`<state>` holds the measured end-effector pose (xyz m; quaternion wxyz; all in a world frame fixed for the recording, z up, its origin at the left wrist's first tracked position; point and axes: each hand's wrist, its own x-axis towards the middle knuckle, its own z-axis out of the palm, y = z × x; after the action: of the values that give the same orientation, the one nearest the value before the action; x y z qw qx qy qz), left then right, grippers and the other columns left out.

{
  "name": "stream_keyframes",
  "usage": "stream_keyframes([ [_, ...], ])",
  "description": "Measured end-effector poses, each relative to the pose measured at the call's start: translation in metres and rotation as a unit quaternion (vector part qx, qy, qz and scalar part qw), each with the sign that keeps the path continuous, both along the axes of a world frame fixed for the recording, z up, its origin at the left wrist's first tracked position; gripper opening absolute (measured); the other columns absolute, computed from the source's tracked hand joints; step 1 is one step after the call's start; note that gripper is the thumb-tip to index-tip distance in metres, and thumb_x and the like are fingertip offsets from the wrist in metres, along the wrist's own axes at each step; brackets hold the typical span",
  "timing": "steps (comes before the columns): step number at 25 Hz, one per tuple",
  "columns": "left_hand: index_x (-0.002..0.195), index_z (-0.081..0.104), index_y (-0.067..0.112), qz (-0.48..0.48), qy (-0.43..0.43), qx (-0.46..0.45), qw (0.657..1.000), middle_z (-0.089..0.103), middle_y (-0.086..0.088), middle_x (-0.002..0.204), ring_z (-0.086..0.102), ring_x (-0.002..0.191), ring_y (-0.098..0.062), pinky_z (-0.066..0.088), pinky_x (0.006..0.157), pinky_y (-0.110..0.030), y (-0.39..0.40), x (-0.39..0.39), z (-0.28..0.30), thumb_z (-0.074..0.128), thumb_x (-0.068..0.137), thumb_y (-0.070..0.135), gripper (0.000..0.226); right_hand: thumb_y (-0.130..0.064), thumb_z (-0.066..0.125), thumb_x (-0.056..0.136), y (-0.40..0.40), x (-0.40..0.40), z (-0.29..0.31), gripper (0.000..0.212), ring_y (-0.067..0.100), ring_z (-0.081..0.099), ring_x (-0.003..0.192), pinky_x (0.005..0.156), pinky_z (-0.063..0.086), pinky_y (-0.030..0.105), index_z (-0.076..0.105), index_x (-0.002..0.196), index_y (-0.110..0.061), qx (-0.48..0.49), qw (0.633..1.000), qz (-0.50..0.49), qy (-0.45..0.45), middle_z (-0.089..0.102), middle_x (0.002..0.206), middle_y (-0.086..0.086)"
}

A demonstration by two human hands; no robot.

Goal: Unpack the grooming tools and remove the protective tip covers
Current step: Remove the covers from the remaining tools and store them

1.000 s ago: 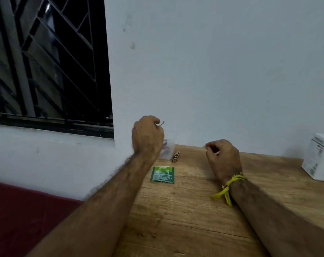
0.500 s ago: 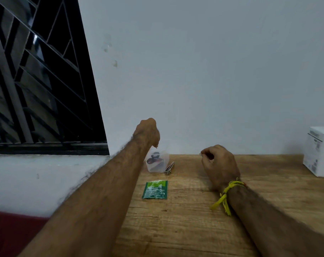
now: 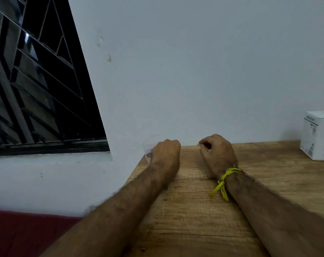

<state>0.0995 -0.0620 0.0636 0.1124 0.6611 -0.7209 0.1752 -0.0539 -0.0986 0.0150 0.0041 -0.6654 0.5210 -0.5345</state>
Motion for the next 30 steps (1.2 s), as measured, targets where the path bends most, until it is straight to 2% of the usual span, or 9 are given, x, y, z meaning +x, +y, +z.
stream_keyframes([
  [5,0.123,0.064,0.008,0.016,-0.08,0.038,0.996,0.068,-0.011,0.124,0.066,0.11,-0.025,0.054,0.087,-0.037,-0.009,-0.014,-0.015,0.062,0.095,0.005,0.028,-0.016,0.067,0.087,-0.001,0.0,-0.001,0.007,0.021,0.061,0.093,0.081,0.054,0.043,0.074,0.089,-0.016,-0.001,1.0,0.002,-0.016,0.066,0.091,0.0],
  [9,0.126,0.063,0.007,0.036,-0.021,0.036,0.998,0.067,-0.011,0.126,0.064,0.115,-0.025,0.054,0.088,-0.035,-0.013,-0.018,-0.015,0.063,0.096,0.007,0.031,-0.015,0.067,0.087,-0.004,-0.002,-0.002,0.008,0.021,0.061,0.091,0.081,0.054,0.042,0.075,0.089,-0.015,-0.008,0.999,-0.005,-0.032,0.066,0.09,0.0],
  [14,0.124,0.064,0.009,0.041,-0.025,0.079,0.996,0.066,-0.01,0.127,0.06,0.118,-0.025,0.053,0.089,-0.035,-0.014,-0.025,-0.012,0.064,0.096,0.015,0.029,-0.014,0.068,0.086,-0.006,-0.003,-0.002,0.008,0.02,0.062,0.089,0.079,0.055,0.04,0.075,0.088,-0.014,-0.017,0.999,-0.008,-0.038,0.066,0.088,0.0],
  [17,0.122,0.064,0.01,0.002,-0.013,0.056,0.998,0.066,-0.01,0.125,0.059,0.114,-0.026,0.052,0.09,-0.037,-0.007,-0.027,-0.016,0.061,0.097,0.016,0.026,-0.012,0.069,0.085,-0.009,-0.007,-0.002,0.007,0.019,0.063,0.087,0.078,0.055,0.039,0.076,0.086,-0.013,-0.026,0.997,-0.018,-0.065,0.067,0.087,0.0],
  [20,0.112,0.065,0.014,-0.063,0.093,0.036,0.993,0.068,-0.007,0.115,0.061,0.106,-0.023,0.052,0.085,-0.035,0.0,-0.021,-0.024,0.055,0.099,0.02,0.018,-0.011,0.07,0.084,-0.013,-0.017,-0.002,0.006,0.017,0.062,0.082,0.077,0.056,0.037,0.075,0.084,-0.013,-0.03,0.992,-0.044,-0.117,0.067,0.086,0.0],
  [22,0.1,0.069,0.016,-0.091,0.308,0.055,0.945,0.07,-0.003,0.099,0.065,0.091,-0.018,0.057,0.084,-0.038,0.001,-0.016,-0.025,0.059,0.097,0.021,0.012,-0.011,0.07,0.084,-0.014,-0.024,-0.003,0.006,0.015,0.062,0.079,0.076,0.057,0.035,0.075,0.083,-0.014,-0.024,0.985,-0.064,-0.157,0.067,0.086,0.0],
  [25,0.098,0.071,0.008,-0.146,0.591,0.114,0.785,0.066,-0.01,0.092,0.07,0.071,-0.013,0.063,0.075,-0.033,0.008,-0.016,-0.028,0.062,0.097,0.008,0.009,-0.012,0.069,0.084,-0.015,-0.027,-0.004,0.007,0.013,0.06,0.077,0.075,0.055,0.031,0.074,0.083,-0.016,-0.013,0.983,-0.074,-0.167,0.067,0.086,0.0],
  [28,0.101,0.069,-0.004,-0.17,0.72,0.1,0.666,0.069,-0.019,0.091,0.073,0.069,-0.017,0.06,0.065,-0.022,0.018,-0.017,-0.038,0.07,0.091,-0.001,0.011,-0.012,0.069,0.082,-0.016,-0.025,-0.003,0.008,0.013,0.061,0.076,0.074,0.052,0.027,0.075,0.082,-0.016,-0.011,0.985,-0.07,-0.158,0.069,0.087,0.001],
  [30,0.109,0.066,-0.004,-0.186,0.749,0.107,0.627,0.071,-0.02,0.093,0.074,0.076,-0.022,0.06,0.066,-0.021,0.019,-0.016,-0.042,0.074,0.085,-0.006,0.025,-0.013,0.068,0.082,-0.018,-0.027,-0.003,0.008,0.012,0.061,0.075,0.073,0.049,0.024,0.075,0.082,-0.017,-0.016,0.983,-0.073,-0.165,0.07,0.087,0.001],
])
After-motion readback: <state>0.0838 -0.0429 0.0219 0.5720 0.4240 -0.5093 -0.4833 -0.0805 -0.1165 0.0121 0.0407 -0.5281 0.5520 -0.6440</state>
